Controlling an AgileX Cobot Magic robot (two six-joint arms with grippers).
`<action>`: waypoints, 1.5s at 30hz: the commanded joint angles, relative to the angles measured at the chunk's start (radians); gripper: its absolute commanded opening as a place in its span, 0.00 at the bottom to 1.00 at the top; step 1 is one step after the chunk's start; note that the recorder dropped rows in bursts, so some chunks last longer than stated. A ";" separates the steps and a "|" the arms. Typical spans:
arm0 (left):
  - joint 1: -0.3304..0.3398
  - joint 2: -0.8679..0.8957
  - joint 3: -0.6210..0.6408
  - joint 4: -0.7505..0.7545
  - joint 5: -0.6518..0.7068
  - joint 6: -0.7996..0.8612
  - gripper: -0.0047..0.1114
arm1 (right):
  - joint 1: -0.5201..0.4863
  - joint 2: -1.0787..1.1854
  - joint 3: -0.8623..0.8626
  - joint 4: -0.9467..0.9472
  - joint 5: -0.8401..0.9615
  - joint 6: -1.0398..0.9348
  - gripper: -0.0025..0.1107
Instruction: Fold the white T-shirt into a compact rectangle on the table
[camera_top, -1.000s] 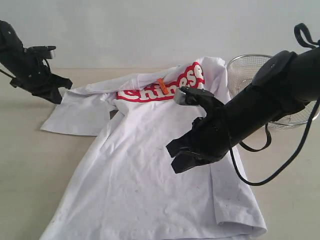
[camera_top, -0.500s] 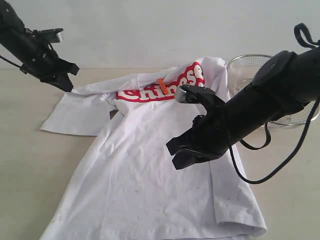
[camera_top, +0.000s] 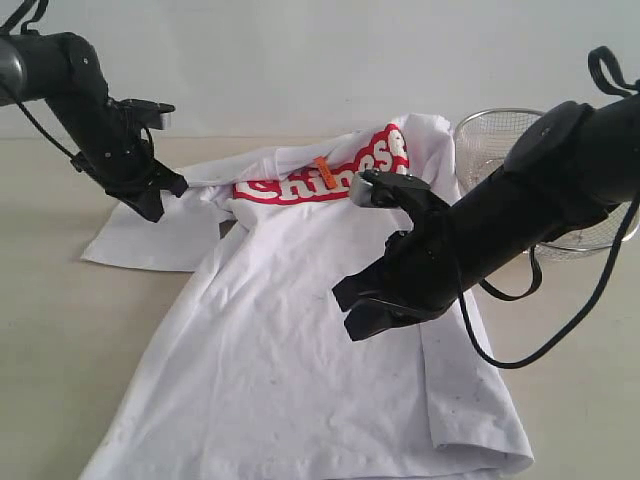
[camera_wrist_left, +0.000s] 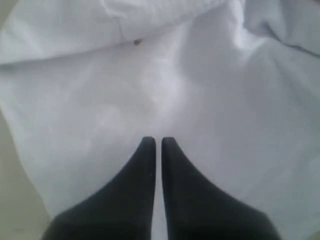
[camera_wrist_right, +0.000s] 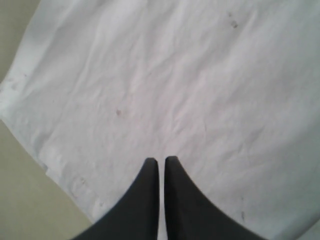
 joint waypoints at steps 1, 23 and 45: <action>-0.013 0.001 0.004 0.004 -0.009 -0.013 0.08 | 0.001 -0.001 -0.004 0.001 0.001 -0.009 0.02; 0.021 0.072 0.002 0.197 -0.034 -0.087 0.08 | 0.001 -0.001 -0.004 0.001 0.007 -0.009 0.02; 0.157 0.107 -0.275 -0.086 0.068 -0.028 0.08 | 0.001 -0.001 -0.004 0.004 0.077 -0.011 0.02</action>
